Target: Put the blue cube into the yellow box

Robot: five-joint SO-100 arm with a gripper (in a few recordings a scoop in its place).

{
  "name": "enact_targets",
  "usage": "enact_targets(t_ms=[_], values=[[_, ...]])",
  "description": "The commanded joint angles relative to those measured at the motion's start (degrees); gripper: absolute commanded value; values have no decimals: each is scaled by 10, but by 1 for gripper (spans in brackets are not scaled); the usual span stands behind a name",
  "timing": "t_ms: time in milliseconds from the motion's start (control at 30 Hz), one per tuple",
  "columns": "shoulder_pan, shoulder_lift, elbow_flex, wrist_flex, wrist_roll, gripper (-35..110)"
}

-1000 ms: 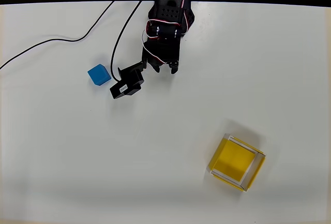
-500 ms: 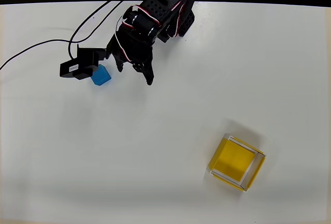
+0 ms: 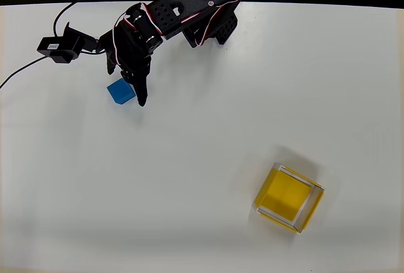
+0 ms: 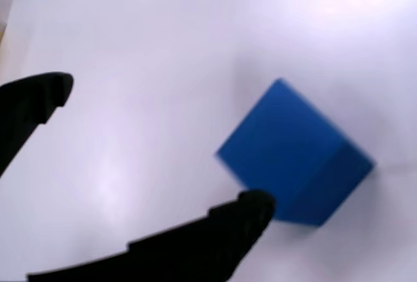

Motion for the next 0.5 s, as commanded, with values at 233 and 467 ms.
enact_targets(t_ms=[233, 467], values=[[37, -69, 33, -152, 10, 53], [36, -120, 58, -229, 18, 53]])
